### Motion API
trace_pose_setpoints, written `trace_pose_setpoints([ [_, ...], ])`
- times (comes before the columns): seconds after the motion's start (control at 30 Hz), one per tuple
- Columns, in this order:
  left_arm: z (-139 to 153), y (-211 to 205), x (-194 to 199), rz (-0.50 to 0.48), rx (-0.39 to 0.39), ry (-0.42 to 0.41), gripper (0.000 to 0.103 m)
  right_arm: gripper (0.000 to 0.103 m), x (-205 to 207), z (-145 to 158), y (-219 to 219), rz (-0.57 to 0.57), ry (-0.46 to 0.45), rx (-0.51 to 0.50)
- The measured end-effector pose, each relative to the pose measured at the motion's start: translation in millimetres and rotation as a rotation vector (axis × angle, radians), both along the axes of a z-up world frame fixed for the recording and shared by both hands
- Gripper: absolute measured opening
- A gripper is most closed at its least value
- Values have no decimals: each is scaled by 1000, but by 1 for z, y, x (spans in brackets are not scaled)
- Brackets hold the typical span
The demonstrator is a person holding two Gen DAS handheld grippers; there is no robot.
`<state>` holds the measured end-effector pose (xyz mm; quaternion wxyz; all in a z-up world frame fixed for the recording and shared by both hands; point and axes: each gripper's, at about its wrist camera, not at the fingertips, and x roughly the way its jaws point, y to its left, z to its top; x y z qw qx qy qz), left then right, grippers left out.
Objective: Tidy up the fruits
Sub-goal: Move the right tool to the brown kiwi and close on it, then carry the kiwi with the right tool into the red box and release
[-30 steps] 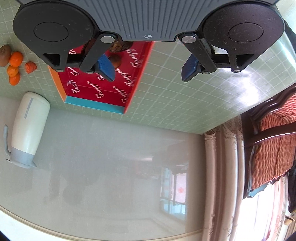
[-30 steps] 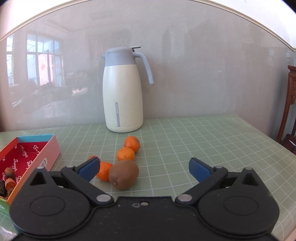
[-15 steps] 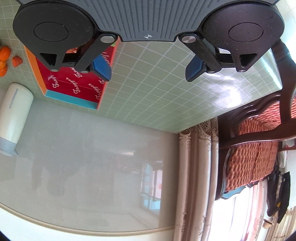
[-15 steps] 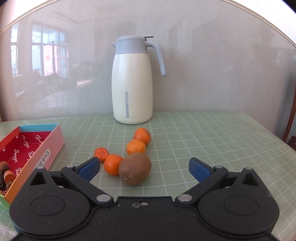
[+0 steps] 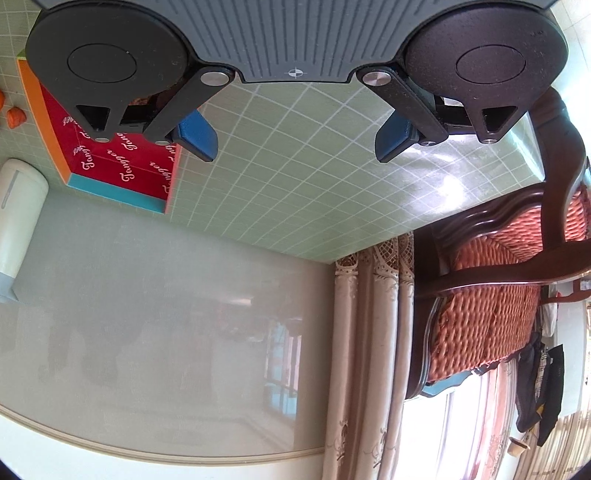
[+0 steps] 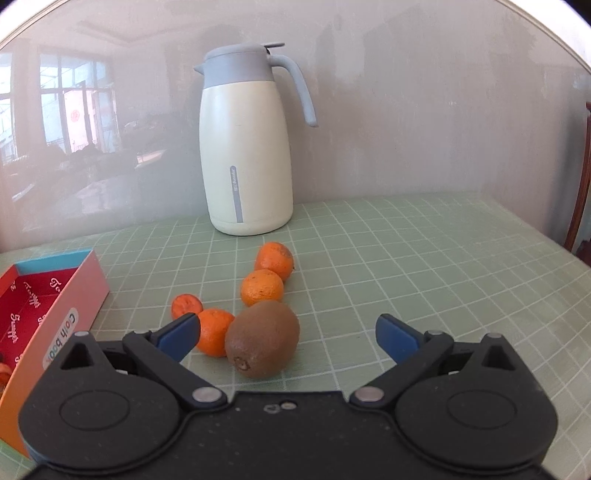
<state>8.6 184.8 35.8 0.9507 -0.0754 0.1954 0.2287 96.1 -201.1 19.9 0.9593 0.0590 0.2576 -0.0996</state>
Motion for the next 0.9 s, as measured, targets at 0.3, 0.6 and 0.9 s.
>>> trace_pose_setpoints([
  [0.3, -2, 8, -1, 18, -16, 4, 92, 90, 20, -18, -12, 1, 77, 98],
  [0.6, -2, 7, -1, 16, -10, 10, 92, 67, 22, -19, -11, 63, 62, 162],
  [0.9, -2, 5, 0, 18, -5, 17, 92, 51, 21, -15, -6, 87, 57, 135],
])
